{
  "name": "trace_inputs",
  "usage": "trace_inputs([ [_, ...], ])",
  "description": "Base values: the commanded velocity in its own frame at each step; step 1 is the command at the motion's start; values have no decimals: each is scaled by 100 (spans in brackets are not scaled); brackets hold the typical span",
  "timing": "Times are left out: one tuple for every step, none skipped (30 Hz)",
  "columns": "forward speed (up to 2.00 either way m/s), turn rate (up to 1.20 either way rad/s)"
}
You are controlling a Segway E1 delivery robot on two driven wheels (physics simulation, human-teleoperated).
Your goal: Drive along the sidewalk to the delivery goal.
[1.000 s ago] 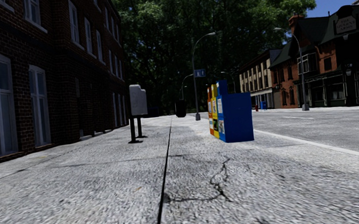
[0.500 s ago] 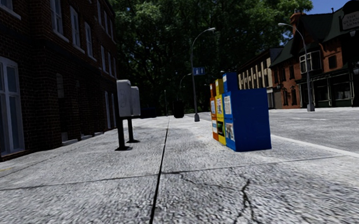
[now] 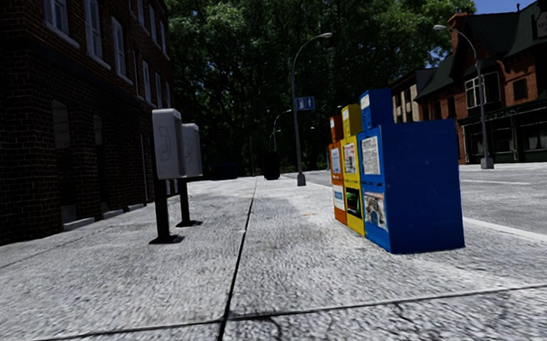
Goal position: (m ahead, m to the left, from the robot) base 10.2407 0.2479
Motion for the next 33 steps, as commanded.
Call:
trace_inputs([
  [200, 0],
  [200, 0],
  [200, 0],
  [200, 0],
  [200, 0],
  [200, 0],
  [200, 0],
  [200, 0],
  [200, 0],
  [200, 0],
  [200, 0],
  [200, 0],
  [200, 0],
  [200, 0],
  [200, 0],
  [200, 0],
  [200, 0],
  [200, 0],
  [200, 0],
  [200, 0],
  [200, 0],
  [200, 0],
  [200, 0],
  [200, 0],
  [200, 0],
  [200, 0],
  [200, 0],
  [200, 0],
  [200, 0],
  [200, 0],
  [200, 0],
  [200, 0],
  [200, 0],
])
